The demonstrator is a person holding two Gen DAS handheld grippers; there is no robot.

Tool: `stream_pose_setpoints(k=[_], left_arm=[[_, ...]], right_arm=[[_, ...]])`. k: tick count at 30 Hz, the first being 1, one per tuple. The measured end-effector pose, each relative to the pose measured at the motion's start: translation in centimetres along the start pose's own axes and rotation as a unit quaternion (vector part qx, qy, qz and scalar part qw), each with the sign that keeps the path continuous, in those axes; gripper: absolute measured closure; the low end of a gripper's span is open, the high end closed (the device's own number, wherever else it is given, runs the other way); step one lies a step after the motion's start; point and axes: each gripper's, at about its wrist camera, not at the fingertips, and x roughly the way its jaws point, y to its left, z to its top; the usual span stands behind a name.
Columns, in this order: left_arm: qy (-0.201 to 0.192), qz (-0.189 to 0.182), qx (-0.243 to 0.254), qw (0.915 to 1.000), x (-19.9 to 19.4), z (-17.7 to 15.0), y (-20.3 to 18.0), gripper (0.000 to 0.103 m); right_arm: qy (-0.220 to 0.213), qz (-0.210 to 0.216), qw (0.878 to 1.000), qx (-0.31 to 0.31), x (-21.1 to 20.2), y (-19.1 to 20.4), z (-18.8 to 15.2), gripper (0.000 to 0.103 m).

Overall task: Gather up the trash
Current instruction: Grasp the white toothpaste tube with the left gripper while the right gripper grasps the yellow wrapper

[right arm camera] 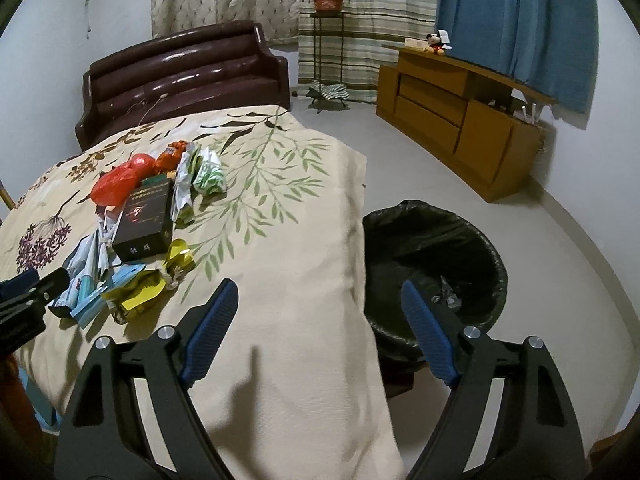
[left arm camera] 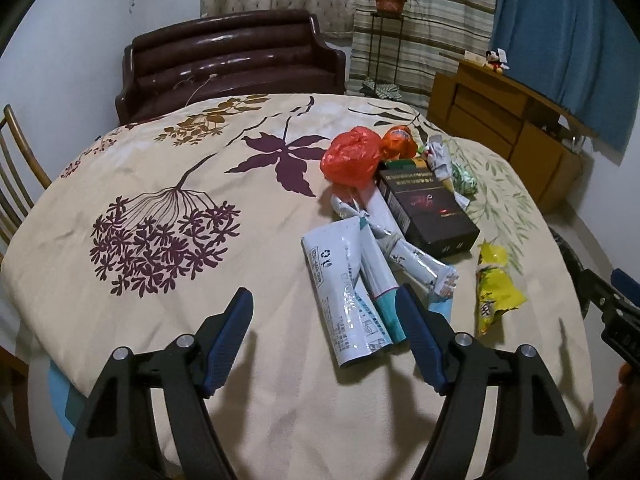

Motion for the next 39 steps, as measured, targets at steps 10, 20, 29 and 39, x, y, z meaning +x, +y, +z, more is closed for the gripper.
stream_pose_setpoints(k=[10,20,29,39], left_arm=[[0.032,-0.007,0.001,0.9995,1.7,-0.2,1.2,0.058],[0.026,-0.009,0.002,0.9996,1.9,0.4,1.3,0.044],[0.024,-0.035,-0.004,0.9991,1.8,0.3,2.5,0.077],[0.005,-0.020,-0.004,0.9998,0.7,0.3,4.6,0.078]], right_arm=[[0.007,0.007,1.000,-0.006,0.5,0.8,-0.2,0.022],[0.008,0.014,1.000,-0.012,0.3,1.9,-0.1,0.022],[0.007,0.049,0.999,-0.019,-0.2,4.9,1.0,0.028],[0.016,0.056,0.997,-0.052,1.0,9.7,1.3,0.030]])
